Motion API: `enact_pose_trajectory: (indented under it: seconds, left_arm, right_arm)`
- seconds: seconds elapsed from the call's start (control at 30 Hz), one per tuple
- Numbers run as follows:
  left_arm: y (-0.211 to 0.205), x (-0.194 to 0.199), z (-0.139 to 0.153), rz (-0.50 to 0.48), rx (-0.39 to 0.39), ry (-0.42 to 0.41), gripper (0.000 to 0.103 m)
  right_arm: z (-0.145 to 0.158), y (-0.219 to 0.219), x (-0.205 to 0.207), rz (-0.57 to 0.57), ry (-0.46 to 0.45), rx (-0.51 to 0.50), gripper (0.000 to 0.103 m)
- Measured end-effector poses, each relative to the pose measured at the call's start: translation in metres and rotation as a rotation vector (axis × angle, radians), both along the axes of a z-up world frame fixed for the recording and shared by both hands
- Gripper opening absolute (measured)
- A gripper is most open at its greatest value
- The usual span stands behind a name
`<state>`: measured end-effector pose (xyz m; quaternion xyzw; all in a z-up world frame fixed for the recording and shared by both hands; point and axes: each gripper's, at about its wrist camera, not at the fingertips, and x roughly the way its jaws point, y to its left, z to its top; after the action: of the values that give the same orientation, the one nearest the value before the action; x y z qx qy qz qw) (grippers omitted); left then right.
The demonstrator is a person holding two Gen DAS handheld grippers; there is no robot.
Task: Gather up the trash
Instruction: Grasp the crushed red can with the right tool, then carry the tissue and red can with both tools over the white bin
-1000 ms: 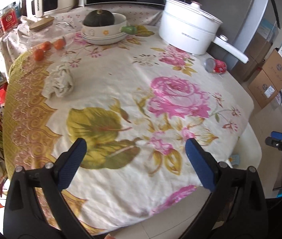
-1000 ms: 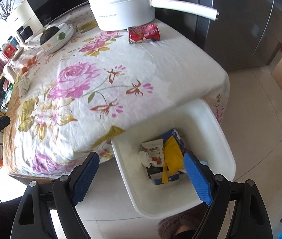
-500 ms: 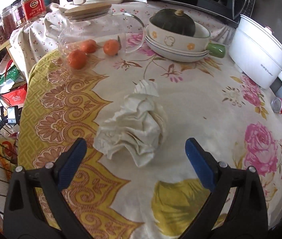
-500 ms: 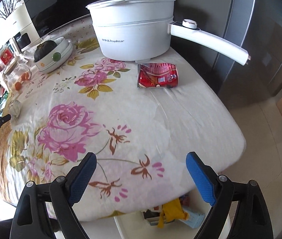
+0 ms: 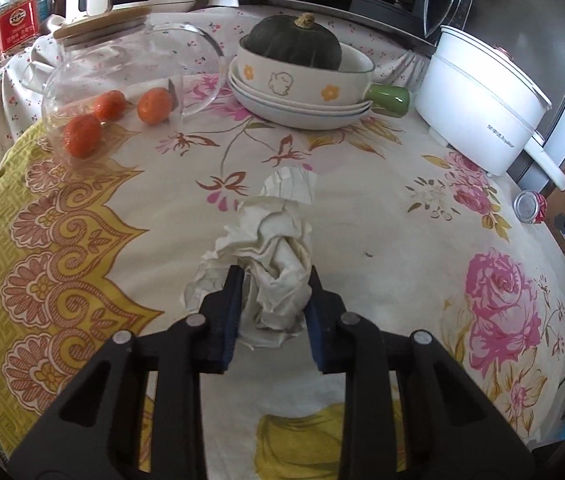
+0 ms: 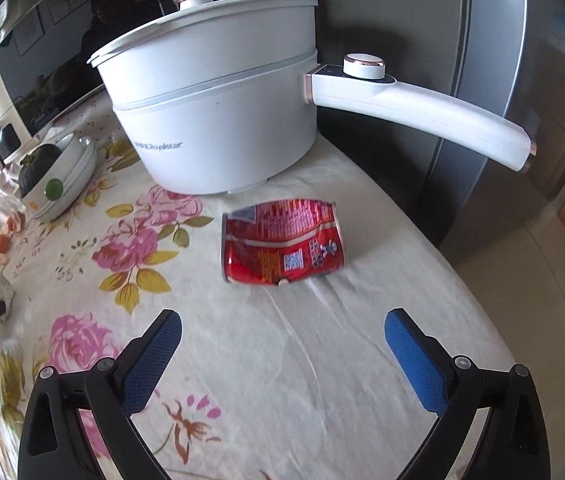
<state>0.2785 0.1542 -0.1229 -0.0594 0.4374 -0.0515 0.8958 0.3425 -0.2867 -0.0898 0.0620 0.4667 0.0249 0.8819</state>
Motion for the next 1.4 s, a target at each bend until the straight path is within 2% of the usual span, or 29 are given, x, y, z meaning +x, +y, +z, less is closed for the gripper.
enact_pose_trajectory:
  seconds: [0.37,0.5,0.53,0.6,0.67,1.07,1.4]
  left_arm:
    - [-0.049,0.002,0.002,-0.107,-0.002,0.004,0.031]
    - [-0.058,0.001,-0.002,-0.118,0.019,0.018,0.031]
    - [-0.059,0.001,-0.002,-0.117,0.020,0.020,0.031]
    - [-0.060,-0.001,0.000,-0.112,0.015,0.025,0.031]
    - [-0.063,-0.004,0.004,-0.114,0.006,0.028,0.031]
    - [-0.102,-0.046,0.049,-0.180,0.028,0.009,0.031]
    - [-0.126,-0.099,0.077,-0.213,-0.015,-0.003,0.031]
  right_arm:
    - [-0.033,0.005,0.043,-0.014,0.025,-0.054,0.103]
    - [-0.037,0.006,0.049,-0.010,0.018,-0.034,0.103]
    - [-0.036,0.007,0.050,-0.011,0.013,-0.031,0.101]
    - [-0.033,0.008,0.049,-0.018,0.009,-0.041,0.086]
    - [-0.029,0.010,0.046,-0.012,0.005,-0.040,0.086]
    - [0.020,0.033,-0.021,0.087,-0.025,-0.078,0.086]
    - [0.053,0.035,-0.098,0.130,-0.042,-0.055,0.086]
